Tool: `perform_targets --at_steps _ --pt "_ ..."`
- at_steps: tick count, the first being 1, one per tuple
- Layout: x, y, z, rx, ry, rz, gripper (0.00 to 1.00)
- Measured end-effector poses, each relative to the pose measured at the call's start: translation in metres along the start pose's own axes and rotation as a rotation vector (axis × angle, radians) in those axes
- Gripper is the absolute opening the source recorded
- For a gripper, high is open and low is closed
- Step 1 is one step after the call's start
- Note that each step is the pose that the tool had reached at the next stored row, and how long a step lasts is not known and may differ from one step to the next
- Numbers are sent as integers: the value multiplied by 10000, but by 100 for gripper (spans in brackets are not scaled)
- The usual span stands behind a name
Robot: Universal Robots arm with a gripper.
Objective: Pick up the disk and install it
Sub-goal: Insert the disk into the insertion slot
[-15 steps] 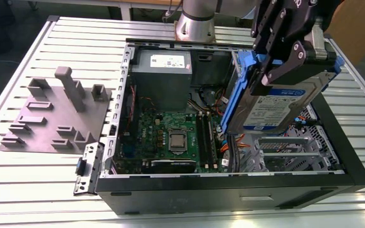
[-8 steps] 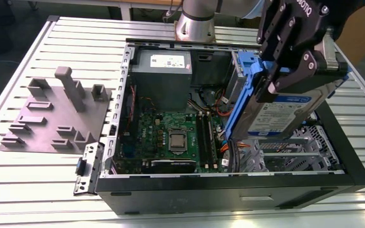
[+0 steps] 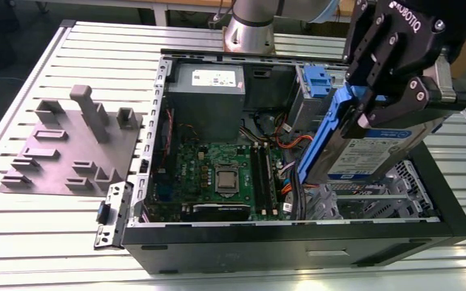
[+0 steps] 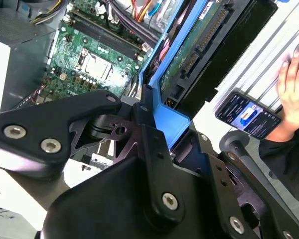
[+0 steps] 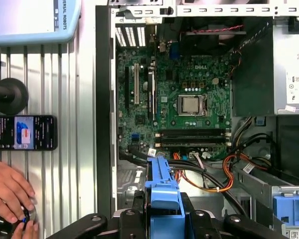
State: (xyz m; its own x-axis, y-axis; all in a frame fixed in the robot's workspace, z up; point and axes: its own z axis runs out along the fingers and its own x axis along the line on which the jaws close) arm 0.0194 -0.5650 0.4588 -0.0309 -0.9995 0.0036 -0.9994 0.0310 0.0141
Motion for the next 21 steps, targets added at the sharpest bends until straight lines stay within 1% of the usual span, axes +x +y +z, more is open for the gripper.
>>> perform_targets --at_steps 6,15,21 --pt "7 -92 20 0 3 0 36" --pt "2 -290 51 -2 0 0 36" --pt "-1 -374 84 -2 2 0 36"
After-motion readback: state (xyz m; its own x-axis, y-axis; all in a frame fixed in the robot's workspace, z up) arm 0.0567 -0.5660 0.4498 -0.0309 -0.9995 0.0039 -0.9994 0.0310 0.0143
